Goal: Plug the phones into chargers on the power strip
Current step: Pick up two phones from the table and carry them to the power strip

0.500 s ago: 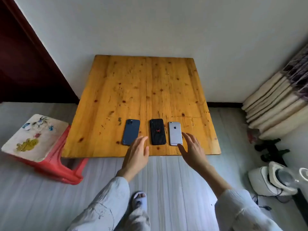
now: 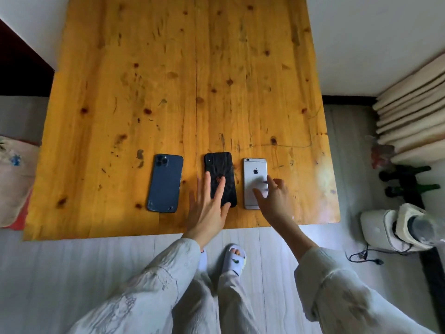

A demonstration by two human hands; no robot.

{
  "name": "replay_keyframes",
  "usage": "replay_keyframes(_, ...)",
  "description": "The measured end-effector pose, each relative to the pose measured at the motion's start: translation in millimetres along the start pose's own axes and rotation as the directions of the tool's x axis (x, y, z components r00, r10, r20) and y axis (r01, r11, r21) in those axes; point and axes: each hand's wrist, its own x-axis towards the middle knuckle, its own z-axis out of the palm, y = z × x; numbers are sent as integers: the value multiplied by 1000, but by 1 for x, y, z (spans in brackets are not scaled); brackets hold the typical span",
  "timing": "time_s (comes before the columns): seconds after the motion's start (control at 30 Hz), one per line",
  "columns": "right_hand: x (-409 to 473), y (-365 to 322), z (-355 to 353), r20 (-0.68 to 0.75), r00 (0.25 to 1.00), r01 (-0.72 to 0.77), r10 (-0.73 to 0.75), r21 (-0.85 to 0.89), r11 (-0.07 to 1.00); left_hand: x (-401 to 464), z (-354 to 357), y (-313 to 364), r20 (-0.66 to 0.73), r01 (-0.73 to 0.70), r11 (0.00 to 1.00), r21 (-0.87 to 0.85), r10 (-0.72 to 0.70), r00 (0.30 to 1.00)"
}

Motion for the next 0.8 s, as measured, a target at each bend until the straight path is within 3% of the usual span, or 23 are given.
replay_keyframes(0.1, 14, -8, 9, 24, 996, -89, 89, -9, 996, 21, 8, 11, -5, 164, 981, -104, -166, 986)
replay_keyframes(0.2, 22, -17, 12, 10, 987, -161, 161, -17, 987, 28, 15, 24, -66, 264, 964, 12, -263, 963)
replay_keyframes(0.37, 31, -21, 5, 107, 947, -313, 304, 81, 946, 36, 12, 35, -83, 323, 944, 66, -318, 945)
replay_keyframes(0.53, 26, -9, -2, 180, 932, -333, 314, 84, 939, 54, -8, 28, 12, 424, 906, 5, -424, 905)
replay_keyframes(0.63, 16, 9, -7, 176, 925, -364, 337, 151, 919, 62, -20, 21, 89, 520, 850, -81, -514, 853)
replay_keyframes(0.8, -6, 30, -10, 157, 907, -422, 392, 306, 854, 62, -21, 23, 95, 564, 816, -126, -556, 826)
